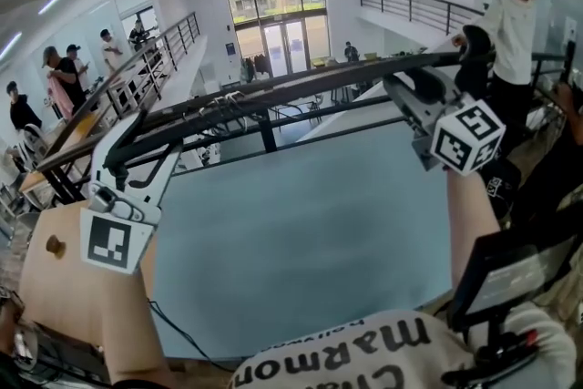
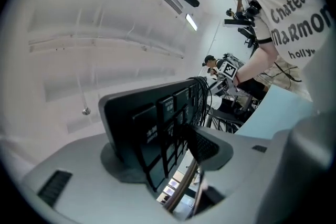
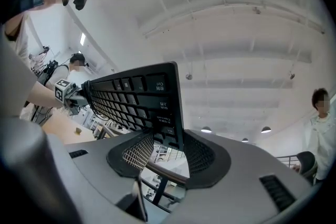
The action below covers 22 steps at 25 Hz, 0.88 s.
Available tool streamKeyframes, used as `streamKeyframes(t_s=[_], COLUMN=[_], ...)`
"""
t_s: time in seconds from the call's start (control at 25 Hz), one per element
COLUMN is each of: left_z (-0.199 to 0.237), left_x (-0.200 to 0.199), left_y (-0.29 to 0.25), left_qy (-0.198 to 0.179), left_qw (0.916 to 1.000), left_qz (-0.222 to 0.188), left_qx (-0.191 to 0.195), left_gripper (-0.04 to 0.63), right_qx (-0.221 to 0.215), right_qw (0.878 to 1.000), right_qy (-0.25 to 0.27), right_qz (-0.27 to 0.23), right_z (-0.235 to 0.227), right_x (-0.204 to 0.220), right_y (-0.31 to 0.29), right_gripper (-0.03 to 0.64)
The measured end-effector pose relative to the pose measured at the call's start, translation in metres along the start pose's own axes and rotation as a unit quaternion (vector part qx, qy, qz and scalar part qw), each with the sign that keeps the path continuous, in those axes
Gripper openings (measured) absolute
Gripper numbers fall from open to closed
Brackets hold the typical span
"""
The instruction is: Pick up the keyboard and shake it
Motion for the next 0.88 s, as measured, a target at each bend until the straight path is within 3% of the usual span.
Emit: streamKeyframes(t_s=[0.12, 0.32, 0.44, 0.56, 0.88], left_z=[0.010, 0.012, 0.012, 0.012, 0.016], left_x=[0.021, 0.010, 0.012, 0.015, 0.021], left_y=[0.014, 0.022, 0.008, 0.009, 0.015], left_qy=[-0.024, -0.055, -0.010, 0.004, -0.038], left_qw=[0.9996, 0.9985, 0.9998, 0.9995, 0.9985], left_qz=[-0.011, 0.001, 0.011, 0.028, 0.040], left_qx=[-0.005, 0.004, 0.012, 0.015, 0.003], left_gripper=[0.238, 0.238, 0.240, 0.242, 0.262], right_qx=[0.005, 0.008, 0.008, 0.004, -0.012], right_qw=[1.000, 0.999, 1.000, 0.999, 0.998], right_qy=[-0.003, -0.020, -0.026, -0.031, -0.067], right_qz=[-0.013, -0.028, -0.011, -0.006, 0.013], right_z=[0.021, 0.025, 0.018, 0.019, 0.030], right_x=[0.020, 0.017, 0.016, 0.019, 0.046], right_y=[-0.017, -0.009, -0.014, -0.016, -0.024], right_gripper=[0.195, 0.195, 0.195, 0.195, 0.196])
Point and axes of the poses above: the fingertips, and each gripper's own axes: y backward along the fingers, z to its left, x out of its underside, the point moved 8 cm from there along y, backward along the fingers, and after that the axes turned 15 degrees about -x, right-handed, at the moved point
